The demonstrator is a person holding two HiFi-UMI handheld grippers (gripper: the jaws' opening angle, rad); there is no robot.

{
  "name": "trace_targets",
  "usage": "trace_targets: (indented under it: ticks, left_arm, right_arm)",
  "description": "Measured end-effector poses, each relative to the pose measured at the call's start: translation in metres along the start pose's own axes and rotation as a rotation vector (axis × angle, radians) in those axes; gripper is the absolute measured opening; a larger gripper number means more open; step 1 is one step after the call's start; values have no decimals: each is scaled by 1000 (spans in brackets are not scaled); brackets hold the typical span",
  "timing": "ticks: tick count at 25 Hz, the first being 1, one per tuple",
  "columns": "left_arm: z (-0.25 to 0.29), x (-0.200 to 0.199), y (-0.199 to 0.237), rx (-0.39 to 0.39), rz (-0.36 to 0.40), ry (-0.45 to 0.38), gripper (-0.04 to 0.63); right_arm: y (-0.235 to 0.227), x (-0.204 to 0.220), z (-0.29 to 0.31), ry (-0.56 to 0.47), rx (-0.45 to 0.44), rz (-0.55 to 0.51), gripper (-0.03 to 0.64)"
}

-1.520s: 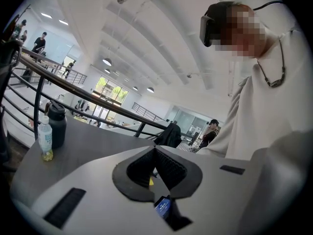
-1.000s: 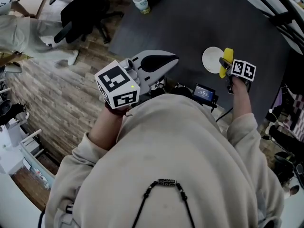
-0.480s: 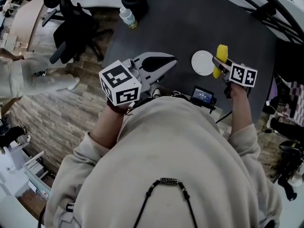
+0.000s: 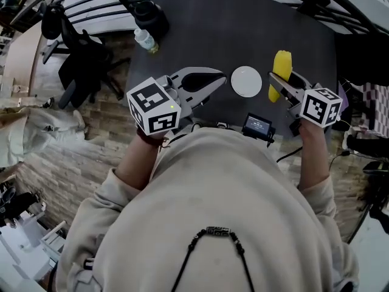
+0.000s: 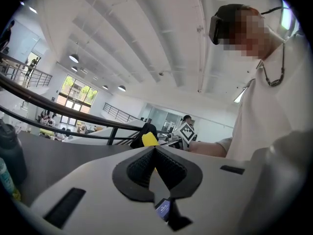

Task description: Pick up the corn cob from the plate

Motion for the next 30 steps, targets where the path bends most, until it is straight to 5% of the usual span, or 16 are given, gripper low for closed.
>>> trace_targets:
  ticks: [19,30]
  left_arm:
    - [21,-28,-2,96,101,-6,2]
    - [13,-21,0,84,78,-7,2]
  right_arm:
    - [42,-19,-63,-217,-26,-4,264]
    - [47,-18,-56,-234,-71,36,264]
Point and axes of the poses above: the fingertips, and each gripper's own axes: z forward along the fingers, y to its left, x out of its underside, the point moved 10 cm from there along -z, backward along the fingers, and after that the axes turned 14 degrees about x, right-handed, at the moved point
